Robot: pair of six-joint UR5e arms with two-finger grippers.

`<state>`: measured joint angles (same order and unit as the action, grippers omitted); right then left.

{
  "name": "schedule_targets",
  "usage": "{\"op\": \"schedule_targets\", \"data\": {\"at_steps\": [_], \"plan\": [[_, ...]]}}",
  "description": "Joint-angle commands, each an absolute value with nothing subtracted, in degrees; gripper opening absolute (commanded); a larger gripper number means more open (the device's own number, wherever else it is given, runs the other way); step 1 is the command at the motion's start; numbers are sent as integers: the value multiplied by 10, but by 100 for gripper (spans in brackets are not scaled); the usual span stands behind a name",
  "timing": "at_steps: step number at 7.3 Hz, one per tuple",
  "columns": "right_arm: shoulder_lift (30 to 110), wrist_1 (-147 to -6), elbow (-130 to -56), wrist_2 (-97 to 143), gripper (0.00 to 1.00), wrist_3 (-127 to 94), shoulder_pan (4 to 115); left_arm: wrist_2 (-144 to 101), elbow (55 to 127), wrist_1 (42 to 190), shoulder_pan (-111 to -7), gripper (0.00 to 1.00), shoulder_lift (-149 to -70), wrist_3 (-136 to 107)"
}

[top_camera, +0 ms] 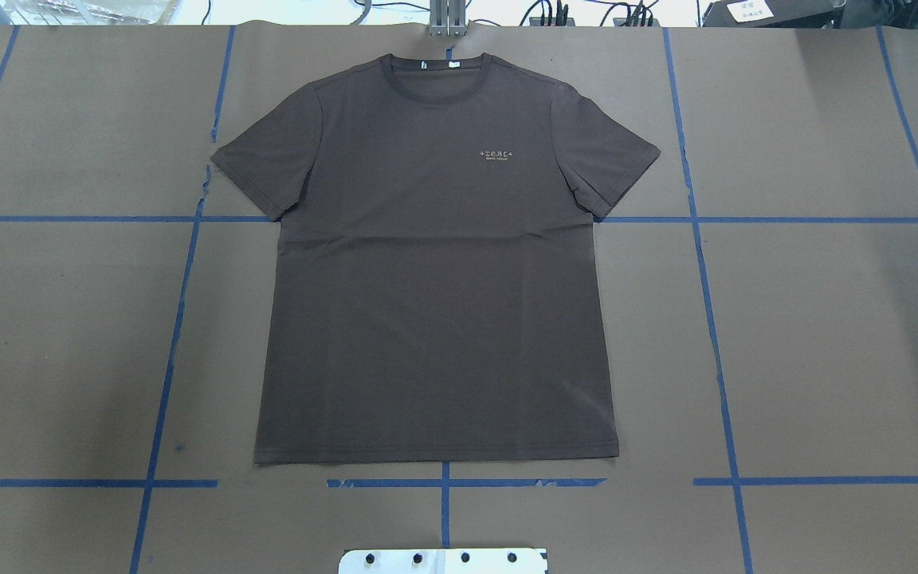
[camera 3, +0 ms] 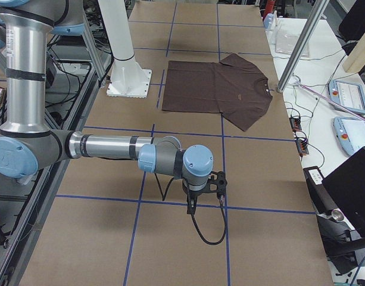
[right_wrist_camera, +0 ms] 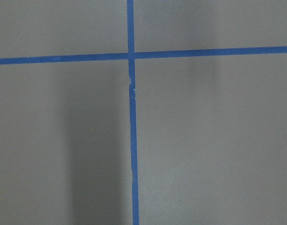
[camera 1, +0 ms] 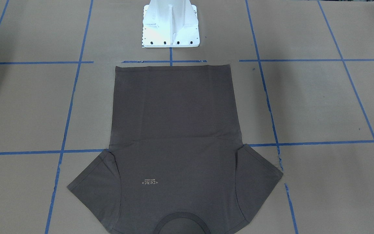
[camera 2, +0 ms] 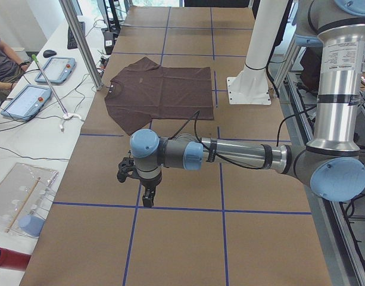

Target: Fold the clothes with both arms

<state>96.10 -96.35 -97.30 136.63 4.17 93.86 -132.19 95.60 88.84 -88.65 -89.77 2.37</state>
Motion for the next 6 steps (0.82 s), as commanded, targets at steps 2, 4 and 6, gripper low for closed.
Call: {"op": "schedule_targets", "data": {"at_steps": [2, 4, 6], "plan": [[948, -962, -980, 1372, 100, 25, 939, -1322, 960, 889, -886, 100, -900, 24], [898, -962, -966, 1393, 100, 26, 933, -1321, 962, 887, -885, 100, -972, 18], [816, -962, -920, 1407, 100, 24, 870, -1325, 943, 915, -883, 100, -1014, 20]]}}
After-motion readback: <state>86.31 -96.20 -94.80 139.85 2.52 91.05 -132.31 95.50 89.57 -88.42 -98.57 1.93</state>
